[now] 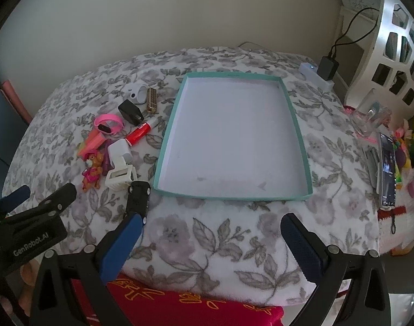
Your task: Organize rigid objects
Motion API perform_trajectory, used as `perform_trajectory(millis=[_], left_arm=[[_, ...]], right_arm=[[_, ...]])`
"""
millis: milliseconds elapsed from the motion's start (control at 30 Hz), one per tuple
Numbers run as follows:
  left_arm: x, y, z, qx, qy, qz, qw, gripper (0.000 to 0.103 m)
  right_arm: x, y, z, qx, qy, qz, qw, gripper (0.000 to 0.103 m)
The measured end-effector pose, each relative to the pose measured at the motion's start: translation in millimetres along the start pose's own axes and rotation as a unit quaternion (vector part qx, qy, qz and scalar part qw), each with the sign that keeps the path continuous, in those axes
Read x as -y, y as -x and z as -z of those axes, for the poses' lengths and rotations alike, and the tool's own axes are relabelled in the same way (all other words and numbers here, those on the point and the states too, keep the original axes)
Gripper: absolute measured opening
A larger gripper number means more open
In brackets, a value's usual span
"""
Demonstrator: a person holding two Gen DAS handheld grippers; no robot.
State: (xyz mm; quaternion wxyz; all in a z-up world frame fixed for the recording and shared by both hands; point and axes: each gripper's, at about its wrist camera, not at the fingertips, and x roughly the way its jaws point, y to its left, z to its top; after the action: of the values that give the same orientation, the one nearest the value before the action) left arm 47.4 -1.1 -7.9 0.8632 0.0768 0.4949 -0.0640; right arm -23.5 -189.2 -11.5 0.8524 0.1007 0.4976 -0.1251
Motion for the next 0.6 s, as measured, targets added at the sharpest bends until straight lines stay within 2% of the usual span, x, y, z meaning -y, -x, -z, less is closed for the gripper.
perform_trajectory(millis=[600], left_arm=[[1.0,-12.5,-20.0,-0.009,0.003,-0.001,1.0000,0.103]], right_arm=[[-3.5,-11.3,-20.2,0.002,-0.004,-0.002,1.000,0.103]])
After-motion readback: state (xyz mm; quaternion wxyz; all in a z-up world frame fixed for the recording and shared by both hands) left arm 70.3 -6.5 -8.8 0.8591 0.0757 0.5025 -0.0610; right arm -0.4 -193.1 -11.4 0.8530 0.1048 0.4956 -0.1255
